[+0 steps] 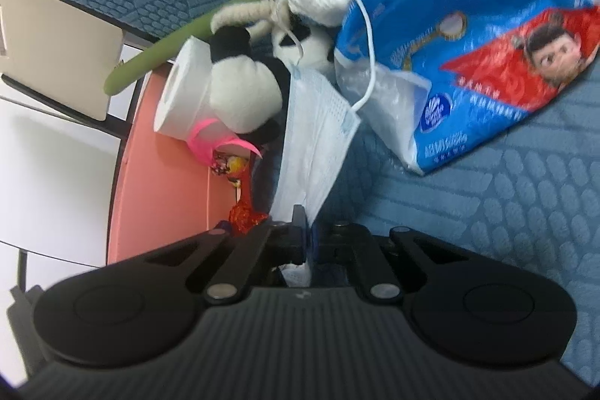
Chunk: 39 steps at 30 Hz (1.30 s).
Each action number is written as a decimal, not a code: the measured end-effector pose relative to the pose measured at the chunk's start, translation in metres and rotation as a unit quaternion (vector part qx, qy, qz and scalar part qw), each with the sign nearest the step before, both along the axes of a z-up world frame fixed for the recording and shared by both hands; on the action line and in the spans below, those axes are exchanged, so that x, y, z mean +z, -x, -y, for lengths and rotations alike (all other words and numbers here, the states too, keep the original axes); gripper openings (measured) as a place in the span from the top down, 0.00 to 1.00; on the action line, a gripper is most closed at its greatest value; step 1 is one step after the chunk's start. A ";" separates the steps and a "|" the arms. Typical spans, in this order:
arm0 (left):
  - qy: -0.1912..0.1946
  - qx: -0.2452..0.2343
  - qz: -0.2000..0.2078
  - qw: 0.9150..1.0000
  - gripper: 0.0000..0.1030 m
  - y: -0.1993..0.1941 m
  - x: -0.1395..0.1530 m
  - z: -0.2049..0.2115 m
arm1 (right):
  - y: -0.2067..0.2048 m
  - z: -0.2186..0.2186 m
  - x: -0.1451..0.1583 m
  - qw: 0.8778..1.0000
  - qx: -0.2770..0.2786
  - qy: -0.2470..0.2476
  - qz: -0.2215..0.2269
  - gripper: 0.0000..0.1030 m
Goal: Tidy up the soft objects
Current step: 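Grasp the red foil candy bar with the left tool while the right grasps the white face mask, then lift the candy bar and face mask and carry them over the box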
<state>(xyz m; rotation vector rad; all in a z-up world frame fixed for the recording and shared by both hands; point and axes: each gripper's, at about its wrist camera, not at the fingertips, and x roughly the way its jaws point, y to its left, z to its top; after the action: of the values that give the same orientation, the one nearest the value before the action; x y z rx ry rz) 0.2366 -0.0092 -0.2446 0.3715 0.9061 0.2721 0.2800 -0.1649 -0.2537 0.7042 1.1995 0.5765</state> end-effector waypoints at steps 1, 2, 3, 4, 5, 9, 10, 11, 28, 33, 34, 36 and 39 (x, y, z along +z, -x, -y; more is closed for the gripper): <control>0.003 -0.001 0.000 1.000 0.63 0.000 0.000 -0.001 | 0.000 0.000 0.001 1.000 -0.002 0.002 0.003 0.94; 0.010 0.000 0.001 1.000 0.63 0.000 0.001 -0.002 | 0.000 0.002 0.003 1.000 -0.005 0.004 0.005 0.94; 0.015 0.001 0.002 1.000 0.63 0.001 0.002 -0.003 | 0.001 0.005 0.005 1.000 -0.009 0.006 0.006 0.94; 0.018 0.000 0.002 1.000 0.63 0.002 0.003 -0.003 | 0.001 0.007 0.006 1.000 -0.012 0.006 0.007 0.94; 0.024 0.000 0.002 1.000 0.63 0.003 0.004 -0.003 | 0.002 0.010 0.007 1.000 -0.016 0.009 0.010 0.94; 0.060 0.010 0.009 0.998 0.63 0.009 0.011 -0.007 | 0.002 0.013 0.014 0.999 -0.031 0.015 0.018 0.95; 0.069 0.013 0.010 0.997 0.63 0.010 0.013 -0.008 | 0.002 0.016 0.015 0.999 -0.034 0.014 0.019 0.95; 0.081 0.015 0.012 0.997 0.63 0.011 0.016 -0.009 | 0.002 0.018 0.017 0.999 -0.038 0.015 0.022 0.95; 0.211 0.008 0.045 0.976 0.63 0.044 0.055 0.004 | 0.021 0.045 0.046 0.987 -0.071 0.134 0.048 0.95; 0.243 0.010 0.055 0.969 0.63 0.053 0.069 -0.001 | 0.036 0.047 0.059 0.986 -0.067 0.140 0.066 0.95; 0.248 0.010 0.056 0.967 0.63 0.055 0.071 -0.002 | 0.039 0.046 0.062 0.985 -0.065 0.143 0.074 0.95; 0.261 0.009 0.057 0.964 0.63 0.058 0.076 -0.004 | 0.048 0.044 0.068 0.982 -0.060 0.155 0.090 0.95; 0.268 0.003 0.057 0.962 0.63 0.063 0.083 -0.004 | 0.059 0.042 0.074 0.977 -0.054 0.174 0.107 0.95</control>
<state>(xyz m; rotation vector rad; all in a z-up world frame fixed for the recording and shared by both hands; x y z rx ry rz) 0.1739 -0.0049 -0.1614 -0.1471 0.8307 0.0455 0.2208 -0.2072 -0.1799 0.3950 1.0205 0.3287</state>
